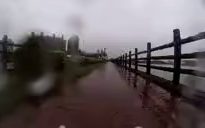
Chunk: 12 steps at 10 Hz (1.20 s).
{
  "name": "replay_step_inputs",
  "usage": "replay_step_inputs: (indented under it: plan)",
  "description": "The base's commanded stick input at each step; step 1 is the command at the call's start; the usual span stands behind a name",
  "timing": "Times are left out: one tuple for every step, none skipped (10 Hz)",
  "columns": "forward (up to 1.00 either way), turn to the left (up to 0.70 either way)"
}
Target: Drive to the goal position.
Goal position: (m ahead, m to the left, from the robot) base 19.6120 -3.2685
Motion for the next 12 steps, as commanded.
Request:
replay_step_inputs:
  plan:
    - [1.0,0.0]
    - [1.0,0.0]
    - [1.0,0.0]
    - [1.0,0.0]
    - [1.0,0.0]
    - [1.0,0.0]
    - [1.0,0.0]
    - [1.0,0.0]
    - [1.0,0.0]
    - [1.0,0.0]
    - [1.0,0.0]
    - [1.0,0.0]
